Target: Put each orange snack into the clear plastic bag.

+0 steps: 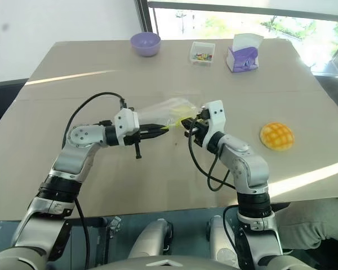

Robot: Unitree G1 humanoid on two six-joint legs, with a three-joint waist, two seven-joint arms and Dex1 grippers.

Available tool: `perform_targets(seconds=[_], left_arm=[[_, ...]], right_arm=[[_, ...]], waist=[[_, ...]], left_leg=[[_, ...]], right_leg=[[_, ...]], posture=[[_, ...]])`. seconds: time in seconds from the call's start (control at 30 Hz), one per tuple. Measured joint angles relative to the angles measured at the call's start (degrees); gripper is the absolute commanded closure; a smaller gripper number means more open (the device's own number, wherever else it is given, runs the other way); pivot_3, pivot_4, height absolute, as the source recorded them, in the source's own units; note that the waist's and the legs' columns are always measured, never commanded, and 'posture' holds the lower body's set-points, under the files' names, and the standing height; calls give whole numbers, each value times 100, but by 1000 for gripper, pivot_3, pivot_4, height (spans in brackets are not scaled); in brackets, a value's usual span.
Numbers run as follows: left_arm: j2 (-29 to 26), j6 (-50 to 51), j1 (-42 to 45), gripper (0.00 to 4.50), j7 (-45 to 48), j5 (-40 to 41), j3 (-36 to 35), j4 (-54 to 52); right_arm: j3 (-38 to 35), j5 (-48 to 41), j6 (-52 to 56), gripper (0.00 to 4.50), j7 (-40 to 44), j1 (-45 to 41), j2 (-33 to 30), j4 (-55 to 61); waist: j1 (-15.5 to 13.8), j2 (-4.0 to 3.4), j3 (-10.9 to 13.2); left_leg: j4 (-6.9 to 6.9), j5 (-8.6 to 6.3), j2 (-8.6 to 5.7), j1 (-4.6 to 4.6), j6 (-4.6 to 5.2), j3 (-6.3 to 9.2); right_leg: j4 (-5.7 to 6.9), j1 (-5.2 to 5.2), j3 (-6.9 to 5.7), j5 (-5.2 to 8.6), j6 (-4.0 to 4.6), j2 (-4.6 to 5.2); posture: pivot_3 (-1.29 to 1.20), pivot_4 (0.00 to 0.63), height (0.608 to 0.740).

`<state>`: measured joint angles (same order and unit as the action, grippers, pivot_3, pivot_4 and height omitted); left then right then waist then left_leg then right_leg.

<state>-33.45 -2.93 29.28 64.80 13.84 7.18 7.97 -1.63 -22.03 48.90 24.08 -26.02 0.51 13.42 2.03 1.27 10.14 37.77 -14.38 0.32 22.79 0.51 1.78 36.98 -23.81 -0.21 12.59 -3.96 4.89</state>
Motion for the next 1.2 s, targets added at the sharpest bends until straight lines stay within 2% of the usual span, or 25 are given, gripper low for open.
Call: perform_targets(seconds=[0.1, 0.2, 0.4, 0.63, 0.9, 1.2], left_arm=[[0, 31, -21, 4500, 168, 166, -1, -8], [-4, 131, -73, 4500, 339, 354, -4, -97], [-134, 131, -89, 4500, 426, 419, -48, -35], [-110, -469, 298, 4500, 299, -105, -5, 712], [-79, -1543, 696, 4500, -14, -1010, 196, 1852], [-78, -1389, 594, 4500, 147, -779, 193, 1606]], right_arm=[[-31, -70, -66, 4469, -98, -8, 6, -54], [117, 204, -625, 4469, -232, -52, -36, -327], [1742, 2553, -3004, 4469, -576, -272, -1351, -1627], [2336, 3593, -4268, 4469, -594, -265, -1806, -2013], [2607, 4554, -4663, 4469, -629, -269, -2062, -2384], [2663, 5110, -4934, 4469, -1114, -661, -1729, -3053]], waist=[[2, 0, 0], [14, -1, 0], [27, -1, 1], [23, 0, 0], [17, 0, 0], [33, 0, 0]], left_leg=[[0, 0, 0, 0, 0, 0], [0, 0, 0, -1, 0, -1], [0, 0, -1, -2, 0, -3], [0, 0, -1, -1, 0, -3], [0, 0, -1, 2, 0, -5], [0, 0, 0, 0, 0, -4]], right_leg=[[0, 0, 0, 0, 0, 0], [0, 0, 0, 0, 0, 0], [-1, -1, 0, 0, 0, 0], [-2, 0, 1, 0, 0, 0], [-5, -1, 1, 0, 0, 0], [0, -1, 1, 0, 0, 0]], posture=[[0, 150, 737], [0, 150, 737], [0, 150, 737], [0, 150, 737], [0, 150, 737], [0, 150, 737]])
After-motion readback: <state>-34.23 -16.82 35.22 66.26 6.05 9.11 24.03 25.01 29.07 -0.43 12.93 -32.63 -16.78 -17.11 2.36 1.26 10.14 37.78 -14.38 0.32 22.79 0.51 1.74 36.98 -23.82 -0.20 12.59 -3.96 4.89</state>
